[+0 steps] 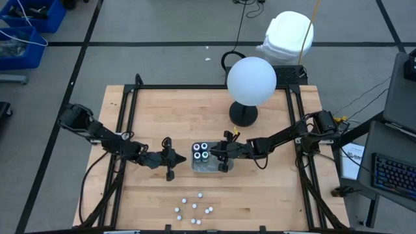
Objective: Pick & Place food coloring
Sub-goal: Put the small yellow food coloring bottle into the gray bin, then put the small violet food coloring bottle into the gray bin
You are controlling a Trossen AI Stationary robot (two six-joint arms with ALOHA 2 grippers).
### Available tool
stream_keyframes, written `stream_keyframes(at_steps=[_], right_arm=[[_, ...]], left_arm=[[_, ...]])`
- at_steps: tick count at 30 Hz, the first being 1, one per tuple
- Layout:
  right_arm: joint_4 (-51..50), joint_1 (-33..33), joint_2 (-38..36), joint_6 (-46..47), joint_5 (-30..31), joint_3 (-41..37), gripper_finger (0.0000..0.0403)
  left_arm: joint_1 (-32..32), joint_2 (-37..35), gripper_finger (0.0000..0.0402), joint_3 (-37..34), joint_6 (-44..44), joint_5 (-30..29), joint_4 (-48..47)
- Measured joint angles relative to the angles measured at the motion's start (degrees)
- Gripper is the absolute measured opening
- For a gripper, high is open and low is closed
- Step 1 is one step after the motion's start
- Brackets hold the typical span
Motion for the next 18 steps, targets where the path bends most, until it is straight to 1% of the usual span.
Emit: stream_keyframes(at_steps=[5, 12, 15, 18], right_arm=[[0.0, 0.0, 0.0, -0.05, -0.02, 0.0, 0.0091], [-0.22, 0.29, -0.43, -1.86, -0.02, 0.0, 0.0095], [-1.46, 1.36, -3.16, -2.26, -0.02, 0.0, 0.0094], [-5.55, 3.62, -8.11, -3.45, 0.05, 0.07, 0.0086]], left_arm=[[0.0, 0.0, 0.0024, 0.0, 0.0, 0.02, 0.0], [-0.02, 0.0, 0.0024, 0.01, 0.0, 0.02, 0.0], [-0.02, 0.0, 0.0024, 0.02, 0.0, 0.04, -0.04], [-0.02, 0.0, 0.0024, 0.02, 0.0, 0.04, -0.09]])
